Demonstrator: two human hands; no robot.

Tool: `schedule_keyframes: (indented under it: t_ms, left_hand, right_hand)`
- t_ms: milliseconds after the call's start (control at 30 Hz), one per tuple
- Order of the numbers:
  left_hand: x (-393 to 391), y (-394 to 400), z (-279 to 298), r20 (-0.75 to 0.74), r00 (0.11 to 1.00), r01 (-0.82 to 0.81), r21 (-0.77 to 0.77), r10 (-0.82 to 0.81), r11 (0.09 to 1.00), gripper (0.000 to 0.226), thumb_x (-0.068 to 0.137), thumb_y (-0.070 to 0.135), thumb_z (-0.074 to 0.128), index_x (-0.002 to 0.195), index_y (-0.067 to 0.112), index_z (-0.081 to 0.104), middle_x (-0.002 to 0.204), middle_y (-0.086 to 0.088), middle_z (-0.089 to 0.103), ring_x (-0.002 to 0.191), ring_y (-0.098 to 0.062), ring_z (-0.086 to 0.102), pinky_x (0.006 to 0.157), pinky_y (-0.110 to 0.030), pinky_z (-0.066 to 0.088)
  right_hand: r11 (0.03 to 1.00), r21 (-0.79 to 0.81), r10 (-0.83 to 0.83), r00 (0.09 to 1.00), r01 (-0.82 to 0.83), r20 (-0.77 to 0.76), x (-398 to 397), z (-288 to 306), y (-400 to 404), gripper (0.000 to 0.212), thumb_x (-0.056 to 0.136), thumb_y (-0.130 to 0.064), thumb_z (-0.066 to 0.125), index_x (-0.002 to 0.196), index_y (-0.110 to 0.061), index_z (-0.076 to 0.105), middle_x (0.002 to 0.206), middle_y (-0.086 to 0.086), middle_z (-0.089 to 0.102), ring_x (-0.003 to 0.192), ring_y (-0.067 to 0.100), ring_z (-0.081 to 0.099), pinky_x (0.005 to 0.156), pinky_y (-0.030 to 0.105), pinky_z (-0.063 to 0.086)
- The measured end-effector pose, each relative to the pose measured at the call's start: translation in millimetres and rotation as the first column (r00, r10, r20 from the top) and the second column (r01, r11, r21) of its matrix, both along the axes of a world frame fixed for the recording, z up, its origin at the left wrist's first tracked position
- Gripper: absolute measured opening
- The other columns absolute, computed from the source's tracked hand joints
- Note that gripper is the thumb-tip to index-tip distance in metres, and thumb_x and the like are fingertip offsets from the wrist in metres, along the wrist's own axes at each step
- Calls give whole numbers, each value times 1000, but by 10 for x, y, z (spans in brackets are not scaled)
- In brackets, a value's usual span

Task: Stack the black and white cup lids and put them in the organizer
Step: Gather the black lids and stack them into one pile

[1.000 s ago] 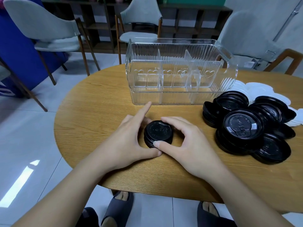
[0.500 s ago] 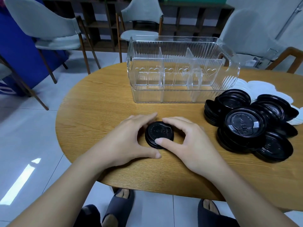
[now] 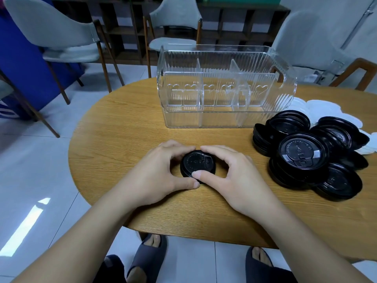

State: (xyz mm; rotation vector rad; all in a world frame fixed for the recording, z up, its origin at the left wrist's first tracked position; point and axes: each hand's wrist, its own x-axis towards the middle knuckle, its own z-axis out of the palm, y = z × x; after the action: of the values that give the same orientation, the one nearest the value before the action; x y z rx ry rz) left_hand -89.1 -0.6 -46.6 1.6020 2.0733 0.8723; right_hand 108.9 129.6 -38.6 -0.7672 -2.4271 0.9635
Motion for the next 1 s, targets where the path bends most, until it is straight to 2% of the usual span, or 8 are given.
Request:
schedule_keyframes:
  t_ms: [100,167,267,400,633,733,833,1000]
  left_hand:
    - [25,-8,6,-64,998,-1,8,2,1000,91,78,55,97,159,42,58,133,29,59,126,5,55,113,-25,45]
    - [49,-2,19,-81,997,-10,4,11,1000,96,76,63,94,161,42,54,134,30,57,128,6,52,109,-18,42]
    - [120,61,20,-113,993,-19,31,22,999,93,73,81,83,154,41,59,133,28,59,126,1,52,107,-24,44]
    - [253,176,1,-132,991,-27,45,33,999,85,80,72,86,154,38,60,135,22,62,127,-5,52,108,-28,44]
    - [609,366,-34,-157,988,20,51,-12,998,91,79,79,67,157,34,56,136,16,61,129,-14,48,116,-38,45]
    - [704,439,-42,-154,988,25,58,-16,998,93,79,81,65,159,33,55,141,18,59,132,-11,46,120,-38,43]
    - [758,503,-29,-152,988,12,52,-4,999,95,77,82,61,160,34,54,145,17,59,135,-10,45,122,-38,42]
    - [830,576,-31,-142,990,-5,55,13,998,94,78,79,63,160,33,54,144,17,60,133,-11,47,121,-41,44]
  right_hand:
    - [1000,-1,-16,1000,16,1,25,-4,-28,72,87,-54,86,153,-36,62,143,-26,65,133,-8,56,116,17,41]
    - [1000,7,-24,1000,24,11,46,22,-45,78,87,-57,85,157,-37,56,149,-25,62,138,-7,54,116,12,36]
    - [998,51,-39,999,38,21,109,92,-65,75,91,-57,81,158,-35,56,154,-23,59,143,-6,50,120,12,34]
    - [991,120,-62,998,66,-32,236,175,-54,57,99,-40,80,152,-26,64,149,-16,65,139,-2,55,120,15,37]
    - [902,400,-104,980,164,-168,544,275,77,38,99,-20,81,136,-13,74,136,-4,72,129,17,66,115,39,49]
    - [823,492,-215,957,284,-192,738,345,241,32,99,-23,80,131,-17,76,130,-4,74,125,21,65,113,45,45]
    - [782,500,-318,928,372,-194,917,389,397,29,99,-29,81,126,-21,78,125,-7,76,122,22,65,110,42,40]
    - [810,497,-307,947,311,-93,1061,390,476,40,84,-58,84,108,-26,79,116,-16,75,116,19,64,109,38,30]
